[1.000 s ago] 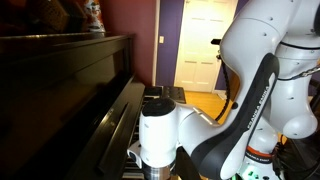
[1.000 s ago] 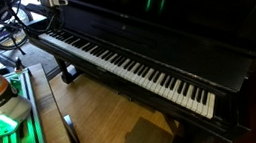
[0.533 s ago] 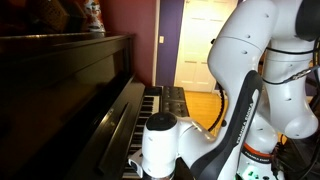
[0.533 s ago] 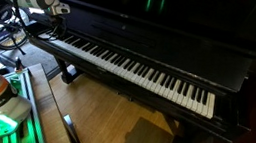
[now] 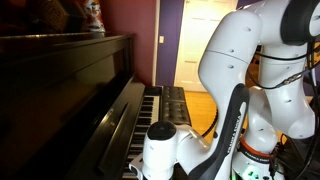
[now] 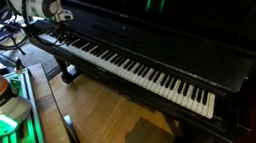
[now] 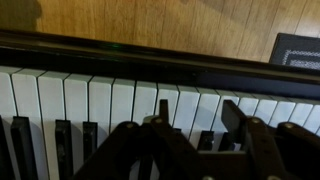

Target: Press E and G bass keys together on the piano

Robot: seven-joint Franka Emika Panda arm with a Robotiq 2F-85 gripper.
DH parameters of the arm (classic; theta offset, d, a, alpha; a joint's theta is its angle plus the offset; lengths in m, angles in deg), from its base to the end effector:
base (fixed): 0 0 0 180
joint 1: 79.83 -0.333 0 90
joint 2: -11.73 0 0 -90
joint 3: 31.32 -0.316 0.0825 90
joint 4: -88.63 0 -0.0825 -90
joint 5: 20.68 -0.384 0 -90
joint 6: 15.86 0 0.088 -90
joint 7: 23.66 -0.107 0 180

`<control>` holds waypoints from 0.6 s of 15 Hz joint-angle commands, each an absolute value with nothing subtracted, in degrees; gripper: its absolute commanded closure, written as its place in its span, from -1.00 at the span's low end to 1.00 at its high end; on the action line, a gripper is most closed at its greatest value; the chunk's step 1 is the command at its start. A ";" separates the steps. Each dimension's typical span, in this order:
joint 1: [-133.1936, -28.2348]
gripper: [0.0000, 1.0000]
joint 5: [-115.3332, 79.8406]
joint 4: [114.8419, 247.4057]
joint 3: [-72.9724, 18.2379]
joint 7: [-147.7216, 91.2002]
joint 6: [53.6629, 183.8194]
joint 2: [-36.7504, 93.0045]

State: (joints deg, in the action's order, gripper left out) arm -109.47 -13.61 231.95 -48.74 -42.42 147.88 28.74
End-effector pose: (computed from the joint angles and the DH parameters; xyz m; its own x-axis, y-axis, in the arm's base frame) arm 0.3129 0.3568 0.1828 0.8276 0.5580 0.0614 0.5612 -0.8249 -0.0675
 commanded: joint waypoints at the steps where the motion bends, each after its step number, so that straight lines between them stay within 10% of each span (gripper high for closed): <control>1: -112.23 0.16 -10.96 231.60 -45.15 -44.09 150.71 31.34; 4: -113.82 0.40 -10.96 230.99 -43.56 -43.67 151.73 32.69; 9: -116.57 -0.07 -11.60 230.26 -41.94 -43.54 152.24 33.55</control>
